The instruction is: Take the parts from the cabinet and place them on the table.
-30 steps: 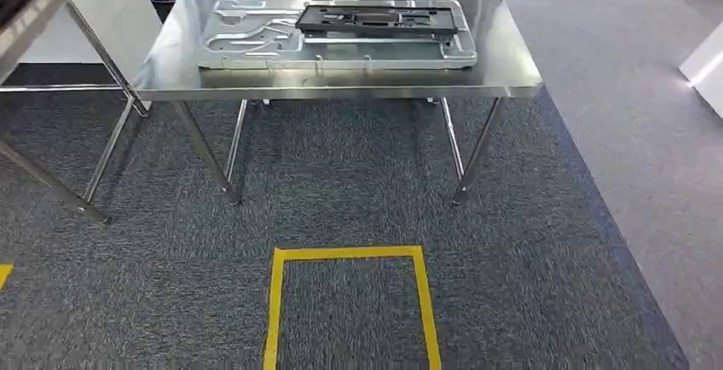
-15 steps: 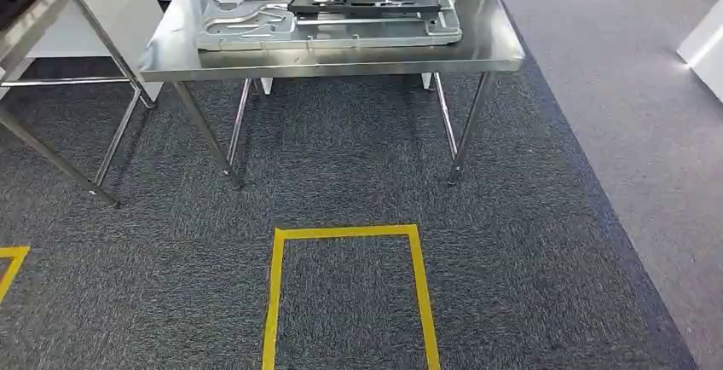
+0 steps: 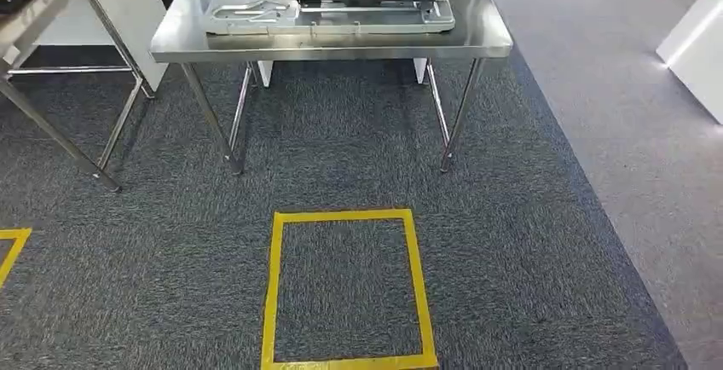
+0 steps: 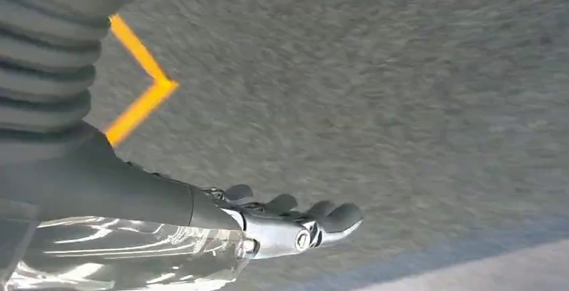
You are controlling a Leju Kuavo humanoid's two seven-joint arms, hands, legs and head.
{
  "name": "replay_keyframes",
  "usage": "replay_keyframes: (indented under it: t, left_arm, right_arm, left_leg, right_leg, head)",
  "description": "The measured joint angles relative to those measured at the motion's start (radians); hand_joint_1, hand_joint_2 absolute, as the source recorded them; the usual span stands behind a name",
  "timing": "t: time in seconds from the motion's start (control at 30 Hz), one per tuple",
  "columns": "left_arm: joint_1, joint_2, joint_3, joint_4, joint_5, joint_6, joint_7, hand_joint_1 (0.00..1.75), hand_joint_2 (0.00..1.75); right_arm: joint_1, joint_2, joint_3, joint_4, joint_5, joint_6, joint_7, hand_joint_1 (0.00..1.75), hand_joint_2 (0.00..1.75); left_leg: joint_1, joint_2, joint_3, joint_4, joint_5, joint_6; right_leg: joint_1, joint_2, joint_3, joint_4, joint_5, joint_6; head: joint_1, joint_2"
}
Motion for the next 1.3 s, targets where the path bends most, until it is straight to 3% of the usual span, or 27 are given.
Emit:
replay_keyframes:
  t: [0.07,0.1,0.13,0.17,0.23,0.3,0.33,0.43,0.47,0.5,0.57,0.6,0.63,0.67,0.73,0.77,0.8,0.93,0.97,1.0,1.03,1.1,1.13,1.17,1.23,1.27,1.3]
  left_arm:
    - [0.002,0.0,0.0,0.0,-0.001,0.0,0.0,0.0,0.0]
    - [0.002,0.0,0.001,0.0,-0.001,0.0,0.0,0.0,0.0]
    - [0.002,0.0,0.002,0.0,-0.002,0.0,0.0,0.0,0.0]
    - [0.002,0.0,0.002,0.0,-0.002,0.0,0.0,0.0,0.0]
    - [0.002,0.0,0.004,0.0,-0.003,0.0,-0.001,0.0,0.0]
    - [0.002,-0.003,0.006,0.0,-0.006,0.006,-0.002,0.0,0.0]
    - [0.004,-0.004,0.006,0.0,-0.007,0.012,-0.003,0.0,0.0]
    - [0.004,-0.004,0.01,0.0,-0.015,0.019,-0.003,0.0,0.0]
    - [0.004,-0.004,0.012,0.0,-0.016,0.021,-0.003,0.0,0.0]
    - [0.006,-0.004,0.013,0.0,-0.016,0.021,-0.003,0.0,0.0]
    - [0.01,-0.005,0.015,0.0,-0.019,0.022,-0.002,0.0,0.0]
    - [0.011,-0.006,0.016,0.0,-0.023,0.023,-0.002,0.0,0.0]
    - [0.012,-0.006,0.016,0.0,-0.023,0.023,-0.001,0.0,0.0]
    - [0.013,-0.006,0.017,0.0,-0.023,0.024,-0.001,0.0,0.0]
    - [0.014,-0.006,0.018,0.0,-0.023,0.029,0.0,0.0,0.0]
    - [0.014,-0.006,0.018,-0.001,-0.023,0.031,0.0,0.0,0.0]
    - [0.011,-0.006,0.018,-0.002,-0.024,0.032,0.0,0.0,0.0]
    - [0.012,-0.006,0.019,-0.005,-0.024,0.032,0.0,0.0,0.0]
    - [0.015,-0.007,0.019,-0.005,-0.025,0.032,0.0,0.0,0.0]
    - [0.015,-0.01,0.019,-0.005,-0.026,0.032,0.001,0.0,0.0]
    - [0.013,-0.01,0.019,-0.005,-0.027,0.032,0.001,0.0,0.0]
    - [0.011,-0.009,0.019,-0.005,-0.027,0.033,0.001,0.0,0.0]
    - [0.011,-0.009,0.02,-0.005,-0.028,0.034,0.001,0.0,0.0]
    - [0.013,-0.009,0.02,-0.005,-0.029,0.035,0.001,0.0,0.0]
    - [0.015,-0.009,0.021,-0.005,-0.034,0.035,0.002,0.0,0.0]
    - [0.014,-0.009,0.021,-0.005,-0.034,0.035,0.001,0.0,0.0]
    - [0.014,-0.011,0.021,-0.005,-0.034,0.034,0.002,0.0,0.0]
  right_arm:
    - [-0.001,-0.01,-0.011,0.032,-0.002,-0.005,0.02,0.0,0.0]
    - [-0.003,-0.015,-0.016,0.045,-0.003,-0.006,0.03,0.0,0.0]
    - [-0.005,-0.02,-0.019,0.06,-0.003,-0.008,0.039,0.0,0.0]
    - [-0.006,-0.024,-0.022,0.071,-0.003,-0.009,0.044,0.0,0.0]
    - [-0.009,-0.034,-0.028,0.092,-0.003,-0.009,0.052,0.0,0.0]
    - [-0.014,-0.041,-0.029,0.106,-0.003,0.003,0.057,0.0,0.0]
    - [-0.014,-0.042,-0.03,0.111,-0.002,0.022,0.061,0.0,0.0]
    - [-0.012,-0.045,-0.031,0.134,0.001,0.103,0.08,0.0,0.0]
    - [-0.01,-0.045,-0.031,0.14,0.008,0.117,0.092,0.0,0.0]
    - [-0.01,-0.046,-0.031,0.146,0.019,0.126,0.111,0.0,0.0]
    - [-0.007,-0.048,-0.031,0.161,0.035,0.13,0.145,0.0,0.0]
    - [-0.005,-0.048,-0.031,0.17,0.04,0.13,0.156,0.0,0.0]
    - [-0.004,-0.048,-0.031,0.174,0.042,0.129,0.161,0.0,0.0]
    - [-0.003,-0.048,-0.031,0.18,0.043,0.128,0.164,0.0,0.0]
    - [-0.003,-0.048,-0.031,0.19,0.047,0.128,0.173,0.0,0.0]
    - [-0.003,-0.048,-0.031,0.195,0.05,0.128,0.175,0.0,0.0]
    - [-0.002,-0.048,-0.031,0.199,0.054,0.128,0.179,0.0,0.0]
    - [-0.009,-0.049,-0.031,0.213,0.061,0.131,0.181,0.0,0.0]
    - [-0.01,-0.051,-0.031,0.214,0.061,0.132,0.181,0.0,0.0]
    - [-0.01,-0.054,-0.03,0.216,0.064,0.133,0.18,0.0,0.0]
    - [-0.008,-0.054,-0.03,0.219,0.066,0.135,0.179,0.0,0.0]
    - [-0.003,-0.055,-0.031,0.224,0.072,0.139,0.179,0.0,0.0]
    - [-0.001,-0.057,-0.031,0.227,0.074,0.143,0.178,0.0,0.0]
    - [-0.001,-0.058,-0.031,0.23,0.077,0.149,0.175,0.0,0.0]
    - [0.001,-0.062,-0.031,0.236,0.083,0.159,0.171,0.0,0.0]
    - [0.002,-0.063,-0.031,0.237,0.085,0.163,0.171,0.0,0.0]
    - [0.003,-0.066,-0.03,0.238,0.085,0.162,0.171,0.0,0.0]
  left_leg:
    - [-0.003,0.001,-0.038,0.004,0.026,0.002]
    - [-0.003,0.002,-0.059,0.008,0.039,0.002]
    - [-0.004,0.002,-0.077,0.015,0.052,0.0]
    - [-0.003,0.003,-0.102,0.024,0.063,-0.003]
    - [-0.003,0.004,-0.145,0.042,0.077,-0.008]
    - [-0.009,0.001,-0.167,0.063,0.086,-0.017]
    - [-0.011,0.001,-0.173,0.071,0.09,-0.023]
    - [-0.009,0.001,-0.184,0.074,0.117,-0.042]
    - [-0.003,-0.004,-0.191,0.086,0.098,-0.047]
    - [-0.002,-0.006,-0.206,0.12,0.049,-0.054]
    - [0.002,-0.006,-0.255,0.269,-0.059,-0.066]
    - [0.004,-0.006,-0.279,0.349,-0.086,-0.071]
    - [0.005,-0.006,-0.284,0.385,-0.085,-0.072]
    - [0.006,-0.006,-0.265,0.374,-0.061,-0.072]
    - [0.006,0.0,-0.163,0.234,0.0,-0.066]
    - [0.004,0.018,-0.096,0.133,0.019,-0.059]
    - [-0.003,0.048,-0.059,0.067,-0.002,-0.05]
    - [-0.009,0.023,-0.076,0.052,0.015,-0.025]
    - [0.003,0.016,-0.07,0.04,0.027,-0.017]
    - [0.002,0.008,-0.075,0.038,0.033,-0.009]
    - [0.001,0.002,-0.081,0.038,0.037,-0.003]
    - [-0.002,-0.019,-0.096,0.04,0.046,0.001]
    - [-0.003,-0.029,-0.1,0.043,0.049,0.0]
    - [-0.003,-0.043,-0.104,0.046,0.05,-0.002]
    - [-0.003,-0.069,-0.107,0.054,0.051,-0.004]
    - [-0.004,-0.081,-0.108,0.058,0.051,-0.006]
    - [-0.002,-0.087,-0.114,0.061,0.052,-0.009]
  right_leg:
    - [-0.003,0.0,-0.031,0.148,-0.125,0.009]
    - [-0.004,-0.001,-0.042,0.219,-0.149,0.013]
    - [-0.003,-0.001,-0.038,0.26,-0.133,0.014]
    - [-0.004,-0.001,-0.017,0.261,-0.09,0.014]
    - [-0.004,-0.001,0.076,0.166,-0.018,0.01]
    - [0.003,-0.002,0.241,-0.033,-0.065,-0.001]
    - [0.003,-0.002,0.274,-0.109,-0.104,-0.011]
    - [0.004,-0.003,0.252,-0.106,-0.089,-0.036]
    - [-0.001,-0.014,0.247,-0.106,-0.079,-0.047]
    - [0.0,-0.017,0.239,-0.106,-0.073,-0.054]
    - [0.002,-0.03,0.219,-0.103,-0.059,-0.059]
    - [0.003,-0.037,0.204,-0.098,-0.053,-0.059]
    - [0.004,-0.042,0.193,-0.092,-0.049,-0.058]
    - [0.004,-0.05,0.181,-0.085,-0.047,-0.056]
    - [0.004,-0.064,0.171,-0.075,-0.046,-0.054]
    - [0.005,-0.073,0.171,-0.071,-0.045,-0.053]
    - [0.009,-0.08,0.169,-0.069,-0.046,-0.048]
    - [0.011,-0.114,0.17,-0.071,-0.037,-0.022]
    - [0.009,-0.099,0.168,-0.062,-0.047,-0.014]
    - [0.007,-0.048,0.152,-0.027,-0.081,-0.009]
    - [0.005,-0.022,0.122,0.033,-0.122,-0.008]
    - [0.001,-0.006,0.047,0.194,-0.196,-0.005]
    - [0.001,-0.005,0.028,0.232,-0.202,-0.004]
    - [0.001,-0.004,0.03,0.227,-0.18,-0.003]
    - [0.0,0.005,0.099,0.088,-0.087,-0.009]
    - [0.001,0.032,0.145,-0.006,-0.043,-0.016]
    - [0.0,0.089,0.164,-0.054,-0.045,-0.025]
  head:
    - [0.0,0.0]
    - [0.001,0.0]
    - [0.0,0.0]
    - [0.001,0.0]
    - [0.001,0.0]
    - [0.003,0.0]
    - [0.002,0.0]
    - [0.001,0.0]
    - [0.003,0.0]
    - [-0.001,0.0]
    - [-0.006,0.0]
    - [-0.006,0.0]
    - [-0.006,0.0]
    - [-0.006,0.0]
    - [-0.007,0.0]
    - [-0.006,0.0]
    - [-0.006,0.0]
    - [-0.007,0.0]
    - [-0.008,0.0]
    - [0.0,0.0]
    - [0.001,0.0]
    - [0.0,0.0]
    - [0.001,0.0]
    - [0.001,0.0]
    - [0.001,0.0]
    - [0.001,0.0]
    - [0.001,0.0]
